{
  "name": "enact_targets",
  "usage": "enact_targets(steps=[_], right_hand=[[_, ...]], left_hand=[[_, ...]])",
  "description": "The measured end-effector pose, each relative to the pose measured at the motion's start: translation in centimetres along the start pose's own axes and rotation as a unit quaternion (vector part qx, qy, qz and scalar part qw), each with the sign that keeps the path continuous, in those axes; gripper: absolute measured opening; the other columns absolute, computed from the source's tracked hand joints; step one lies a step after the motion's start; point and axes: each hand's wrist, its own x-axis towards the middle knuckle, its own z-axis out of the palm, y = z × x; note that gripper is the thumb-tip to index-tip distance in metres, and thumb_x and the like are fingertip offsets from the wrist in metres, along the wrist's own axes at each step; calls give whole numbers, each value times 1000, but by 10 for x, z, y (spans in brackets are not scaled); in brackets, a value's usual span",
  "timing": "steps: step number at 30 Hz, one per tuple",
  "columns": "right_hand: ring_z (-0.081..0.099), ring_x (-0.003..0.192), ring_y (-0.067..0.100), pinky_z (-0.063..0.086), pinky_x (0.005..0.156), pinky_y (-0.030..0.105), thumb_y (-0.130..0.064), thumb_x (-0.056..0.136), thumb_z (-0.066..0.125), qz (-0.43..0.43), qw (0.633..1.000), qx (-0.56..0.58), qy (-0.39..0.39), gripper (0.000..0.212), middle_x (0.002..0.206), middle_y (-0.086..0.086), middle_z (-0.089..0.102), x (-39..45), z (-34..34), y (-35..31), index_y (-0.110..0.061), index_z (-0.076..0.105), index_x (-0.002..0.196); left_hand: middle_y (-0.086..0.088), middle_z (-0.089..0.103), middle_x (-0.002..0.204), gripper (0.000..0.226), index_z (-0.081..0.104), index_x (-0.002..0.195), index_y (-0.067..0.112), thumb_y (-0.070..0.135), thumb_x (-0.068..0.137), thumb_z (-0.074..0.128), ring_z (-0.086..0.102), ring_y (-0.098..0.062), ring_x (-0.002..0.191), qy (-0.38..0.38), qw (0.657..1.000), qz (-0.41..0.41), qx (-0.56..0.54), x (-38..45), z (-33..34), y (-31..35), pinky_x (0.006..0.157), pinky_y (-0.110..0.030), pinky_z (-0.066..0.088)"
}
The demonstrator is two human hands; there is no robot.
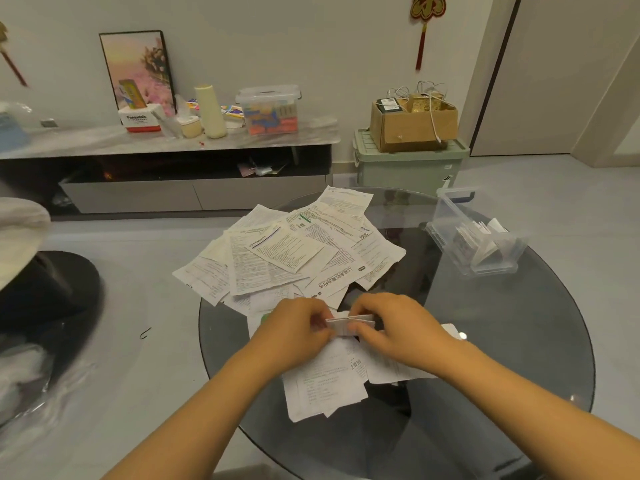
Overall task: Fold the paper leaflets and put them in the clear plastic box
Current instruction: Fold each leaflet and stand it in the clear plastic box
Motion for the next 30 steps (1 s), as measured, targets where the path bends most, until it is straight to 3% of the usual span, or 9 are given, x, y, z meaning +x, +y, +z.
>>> enact_targets(steps=[4, 7, 11, 15, 19, 21, 24, 26, 30], right_hand=[[53, 72, 6, 43, 64, 22, -36, 90, 57, 90, 994, 63, -17, 15, 83, -10, 60, 5, 6, 3, -28, 57, 102], [52, 70, 6, 43, 65, 24, -36, 88, 62, 135, 987, 84, -7, 20, 78, -10, 55, 9, 11, 5, -28, 54, 105], [51, 70, 5, 44, 65, 24, -40, 84, 65, 143, 988, 51, 16, 28, 76, -12, 53, 9, 15, 7, -30, 54, 108], [44, 87, 5, 41, 74, 21, -39, 83, 66, 124, 991, 23, 37, 26, 91, -13, 46, 8, 18, 9, -30, 56, 105], [40, 100, 7, 36, 79, 19, -30, 90, 59, 66, 997, -31, 28, 14, 103, -13, 54, 10, 19, 7, -27, 66, 102], [39, 100, 6, 31, 78, 18, -30, 93, 54, 45, 997, -58, 7, 19, 105, -15, 60, 11, 15, 8, -29, 68, 106], [39, 101, 7, 24, 77, 20, -40, 93, 51, 19, 993, -108, -30, 27, 109, -17, 61, 13, 6, 6, -34, 65, 115], [40, 104, 11, 25, 78, 23, -52, 90, 49, 2, 986, -152, -65, 37, 112, -16, 60, 12, 1, 2, -35, 60, 122], [40, 101, 12, 29, 81, 26, -59, 87, 48, -16, 981, -176, -84, 46, 111, -16, 60, 10, -4, 1, -36, 57, 125]], left_hand=[[12, 60, 70, 17, 56, 70, 32, 29, 84, 65, 55, -3, 69, 8, 999, -23, -32, 2, 8, -3, 67, -21, 45], [11, 60, 69, 19, 53, 73, 32, 31, 84, 68, 54, -2, 65, 37, 996, -48, -68, 5, 13, -2, 66, -23, 47], [12, 60, 72, 20, 49, 94, 31, 33, 84, 67, 55, 0, 69, 41, 996, -57, -53, 7, 19, -3, 58, -17, 39], [9, 56, 87, 37, 45, 114, 28, 35, 84, 66, 52, -14, 94, 64, 997, -27, 34, 11, 23, -2, 82, -29, 42], [11, 50, 112, 26, 62, 112, 27, 28, 87, 64, 38, -11, 113, 67, 991, 73, 89, 17, 23, -6, 90, -19, 20], [11, 56, 118, 23, 67, 112, 25, 28, 93, 56, 41, -10, 116, 39, 986, 109, 121, 18, 22, -6, 89, -19, 17], [14, 58, 121, 35, 61, 120, 30, 46, 89, 56, 43, -6, 116, 12, 982, 106, 157, 17, 19, -6, 96, -24, 17], [16, 57, 120, 44, 59, 122, 32, 53, 84, 59, 43, -5, 116, -6, 978, 102, 183, 17, 16, -5, 98, -26, 18], [15, 61, 117, 39, 61, 120, 33, 52, 87, 56, 45, -6, 110, -13, 970, 124, 210, 18, 9, -2, 98, -27, 18]])
